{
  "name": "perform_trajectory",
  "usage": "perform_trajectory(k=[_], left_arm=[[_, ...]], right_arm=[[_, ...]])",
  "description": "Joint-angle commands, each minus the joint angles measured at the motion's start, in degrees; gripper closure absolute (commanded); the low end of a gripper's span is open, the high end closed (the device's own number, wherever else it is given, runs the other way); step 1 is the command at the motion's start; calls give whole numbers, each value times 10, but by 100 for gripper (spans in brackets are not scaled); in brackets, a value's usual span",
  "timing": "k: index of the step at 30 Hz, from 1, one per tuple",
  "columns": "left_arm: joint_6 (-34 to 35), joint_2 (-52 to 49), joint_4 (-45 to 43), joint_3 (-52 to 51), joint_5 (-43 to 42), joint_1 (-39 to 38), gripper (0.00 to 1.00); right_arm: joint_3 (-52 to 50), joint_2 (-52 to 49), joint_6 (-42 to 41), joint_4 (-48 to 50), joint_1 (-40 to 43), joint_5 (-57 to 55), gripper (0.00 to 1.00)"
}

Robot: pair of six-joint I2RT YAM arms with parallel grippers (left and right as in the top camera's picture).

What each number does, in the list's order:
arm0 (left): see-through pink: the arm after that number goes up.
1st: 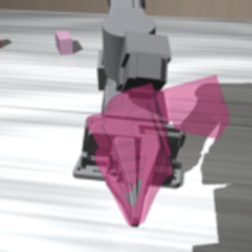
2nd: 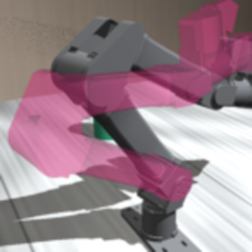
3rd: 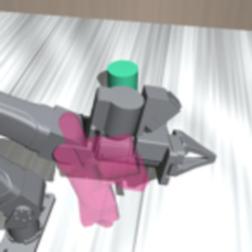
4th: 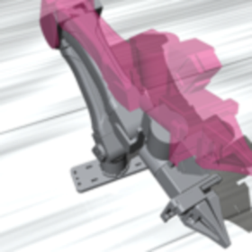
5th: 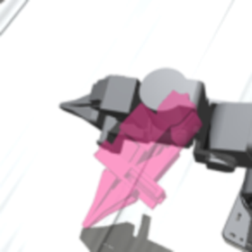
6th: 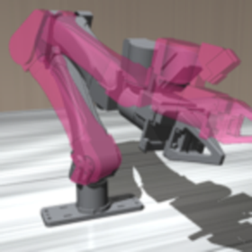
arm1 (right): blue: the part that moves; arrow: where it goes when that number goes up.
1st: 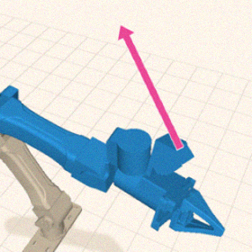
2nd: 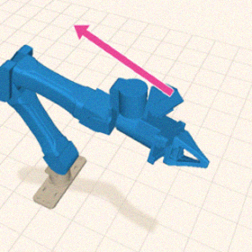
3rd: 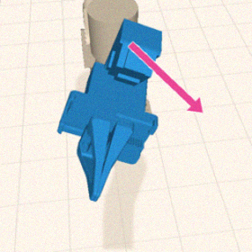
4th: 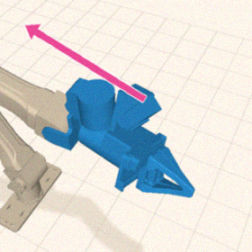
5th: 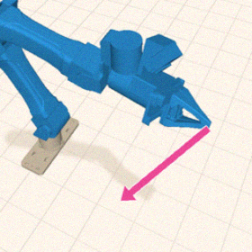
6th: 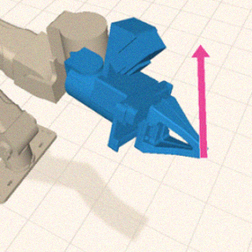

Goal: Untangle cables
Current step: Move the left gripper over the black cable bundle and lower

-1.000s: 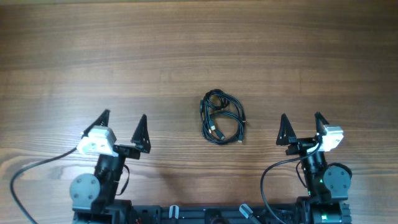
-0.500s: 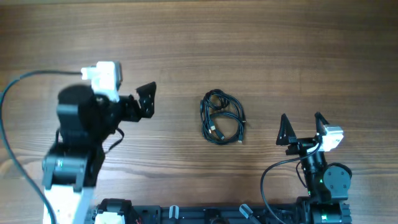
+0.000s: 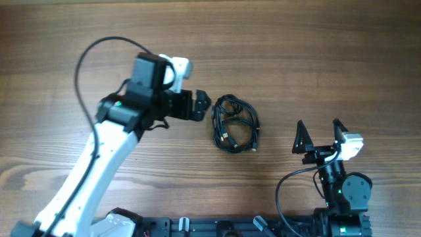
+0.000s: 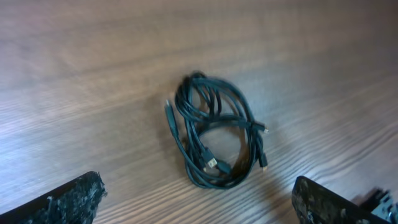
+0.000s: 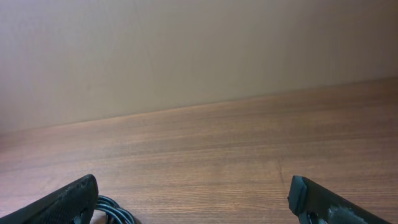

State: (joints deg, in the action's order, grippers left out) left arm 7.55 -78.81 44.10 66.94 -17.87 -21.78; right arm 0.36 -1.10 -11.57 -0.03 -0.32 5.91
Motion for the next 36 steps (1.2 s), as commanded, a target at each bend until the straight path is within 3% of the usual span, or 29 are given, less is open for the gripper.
perform_trajectory(k=[1,7,14,16,20,28,36], left_arm=[[-7,-63,-11,12,4,-44,0],[-7,-130,-60,12,3,-90,0],[-5,-135,-67,12,24,-96,0],[34,-135,-74,12,72,-97,0],[31,-137,-70,26,188,-115,0],[47,-219,-50,94,188,-116,0],[30,-290,-53,98,190,-116,0]], right_arm=[[-1,3,-5,2,-3,-8,0],[-1,3,-5,2,-3,-8,0],[-1,3,-5,2,-3,-8,0],[-1,3,-5,2,-3,-8,0],[-1,3,-5,2,-3,-8,0],[-1,3,-5,2,-3,-8,0],[-1,3,-5,2,-3,-8,1]])
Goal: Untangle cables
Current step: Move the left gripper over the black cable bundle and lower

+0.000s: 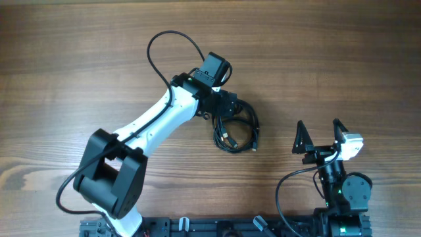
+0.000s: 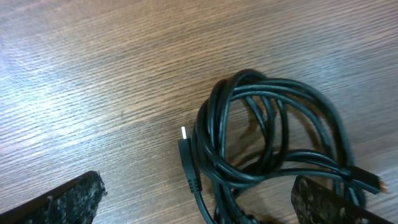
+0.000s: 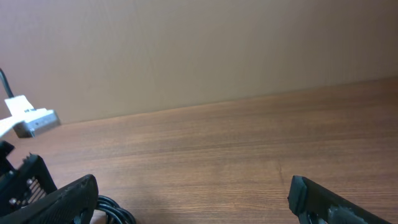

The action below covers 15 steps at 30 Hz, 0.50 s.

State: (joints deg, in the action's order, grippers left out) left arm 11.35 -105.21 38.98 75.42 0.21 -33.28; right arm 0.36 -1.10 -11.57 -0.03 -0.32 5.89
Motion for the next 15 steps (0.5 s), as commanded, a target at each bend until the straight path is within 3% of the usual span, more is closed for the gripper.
perform_trajectory(k=[1,4,9,15], left_arm=[[-9,-31,-3,13,10,-1,0],[-23,-52,-21,13,9,-1,0],[-110,-78,-61,13,3,-5,0],[-109,-81,-71,13,3,-6,0]], right_arm=[[-1,3,-5,2,-3,-8,0],[-1,3,-5,2,-3,-8,0],[-1,3,-5,2,-3,-8,0],[-1,3,-5,2,-3,-8,0]])
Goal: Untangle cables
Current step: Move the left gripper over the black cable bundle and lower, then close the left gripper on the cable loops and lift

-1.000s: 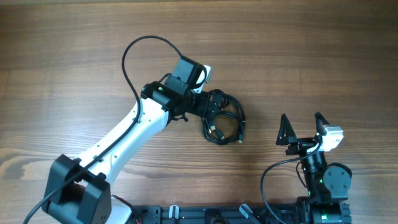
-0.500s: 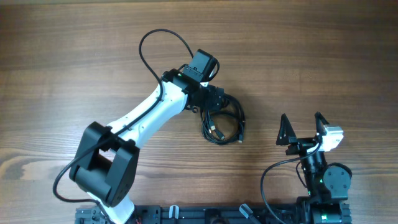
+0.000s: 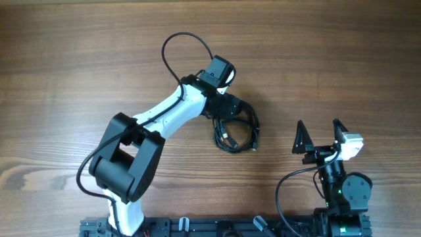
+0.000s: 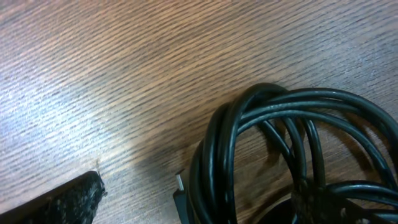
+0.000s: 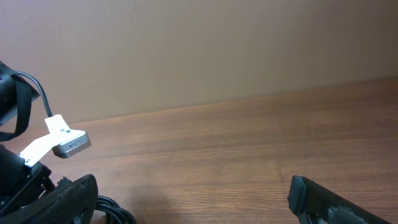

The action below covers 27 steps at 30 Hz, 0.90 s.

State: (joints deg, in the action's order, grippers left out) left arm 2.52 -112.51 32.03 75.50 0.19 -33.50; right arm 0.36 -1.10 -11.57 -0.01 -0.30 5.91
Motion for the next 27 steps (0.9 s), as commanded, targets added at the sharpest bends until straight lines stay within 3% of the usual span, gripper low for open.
perform_trajectory(k=[1,6,13,18,21,23,27], left_arm=[[-21,-8,-1,12,3,-4,2],[-21,-8,14,12,3,-4,52],[-21,-8,18,-1,3,-4,56],[-21,-8,18,-25,3,-4,65],[-21,-8,21,-28,3,-4,87],[-21,-8,18,-28,-6,-4,96],[-16,-8,13,-28,-21,-4,96]], right_arm=[[-1,3,-5,2,-3,-8,0],[-1,3,-5,2,-3,-8,0],[-1,3,-5,2,-3,-8,0],[-1,3,-5,2,-3,-8,0],[-1,3,-5,2,-3,-8,1],[-1,3,-5,2,-3,-8,0],[-1,3,-5,2,-3,-8,0]])
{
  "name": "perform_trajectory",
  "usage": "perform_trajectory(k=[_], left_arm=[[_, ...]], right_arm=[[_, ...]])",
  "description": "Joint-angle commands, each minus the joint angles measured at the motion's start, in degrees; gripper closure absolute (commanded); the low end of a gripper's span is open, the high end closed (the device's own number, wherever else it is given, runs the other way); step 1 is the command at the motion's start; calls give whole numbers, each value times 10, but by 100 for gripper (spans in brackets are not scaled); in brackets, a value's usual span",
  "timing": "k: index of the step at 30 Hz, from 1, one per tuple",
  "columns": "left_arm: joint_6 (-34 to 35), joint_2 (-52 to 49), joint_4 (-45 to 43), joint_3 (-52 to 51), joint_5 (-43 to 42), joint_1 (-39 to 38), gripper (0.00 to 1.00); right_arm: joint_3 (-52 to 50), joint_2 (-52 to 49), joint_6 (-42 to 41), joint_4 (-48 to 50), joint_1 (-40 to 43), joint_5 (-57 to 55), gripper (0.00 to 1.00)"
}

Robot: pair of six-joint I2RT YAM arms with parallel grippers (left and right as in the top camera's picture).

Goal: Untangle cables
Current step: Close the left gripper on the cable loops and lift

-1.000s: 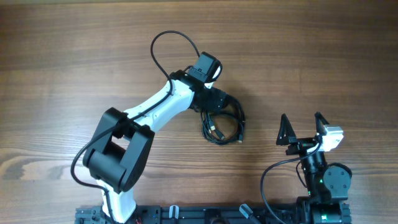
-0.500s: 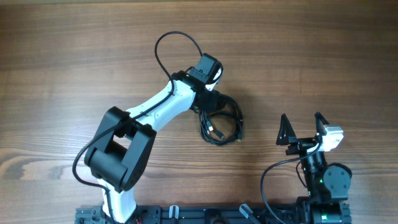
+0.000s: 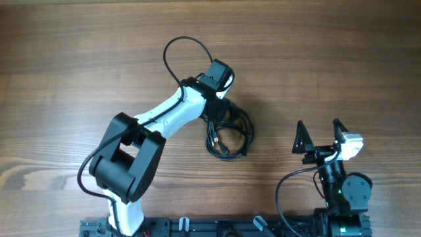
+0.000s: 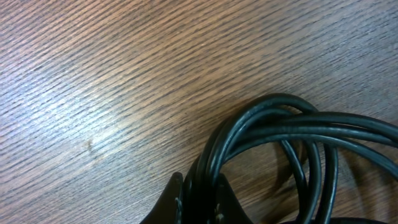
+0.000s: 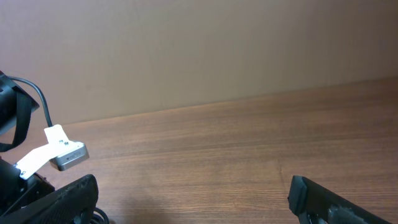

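A bundle of black cables [image 3: 229, 135] lies coiled on the wooden table near its middle. My left gripper [image 3: 216, 113] sits at the bundle's far left edge. In the left wrist view it [image 4: 198, 200] is shut on several strands of the cables [image 4: 273, 124], which pass between the two fingertips. My right gripper [image 3: 320, 136] stands open and empty to the right of the bundle, well apart from it. In the right wrist view its fingers [image 5: 67, 200] are spread wide over bare wood.
The wooden table [image 3: 79, 59] stretches all around. The left arm's own black lead [image 3: 172, 52] loops above it at the back. A plain wall [image 5: 199, 50] rises behind the table. The left wrist's camera [image 5: 61, 154] shows at the left of the right wrist view.
My left gripper has shut on strands at the bundle's far left edge. The bundle has shifted a little to the left and toward the front. The right arm has not moved.
My left gripper was open to the left of the coiled bundle. Then it was over the bundle's far left edge, open, and then lower and closer. Now it is shut on the strands and the bundle has shifted slightly. The right gripper stayed open throughout.
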State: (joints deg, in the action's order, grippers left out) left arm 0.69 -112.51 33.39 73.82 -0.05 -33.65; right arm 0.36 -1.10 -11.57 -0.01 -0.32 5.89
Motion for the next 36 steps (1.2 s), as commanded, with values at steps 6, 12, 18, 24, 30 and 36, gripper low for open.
perform_trajectory(k=[6,12,18,24,30,36], left_arm=[[61,17,0,-9,-18,-2,96],[126,122,-2,9,-18,21,96],[221,206,-10,9,-18,64,96],[230,273,-11,9,-67,84,96],[230,323,-11,9,-70,84,96],[267,359,-11,9,-72,84,96]], right_arm=[[-1,3,-5,2,-3,-8,0],[-1,3,-5,2,-3,-8,0],[-1,3,-5,2,-3,-8,0],[-1,3,-5,2,-3,-8,0],[-1,3,-5,2,-3,-8,0],[-1,3,-5,2,-3,-8,0]])
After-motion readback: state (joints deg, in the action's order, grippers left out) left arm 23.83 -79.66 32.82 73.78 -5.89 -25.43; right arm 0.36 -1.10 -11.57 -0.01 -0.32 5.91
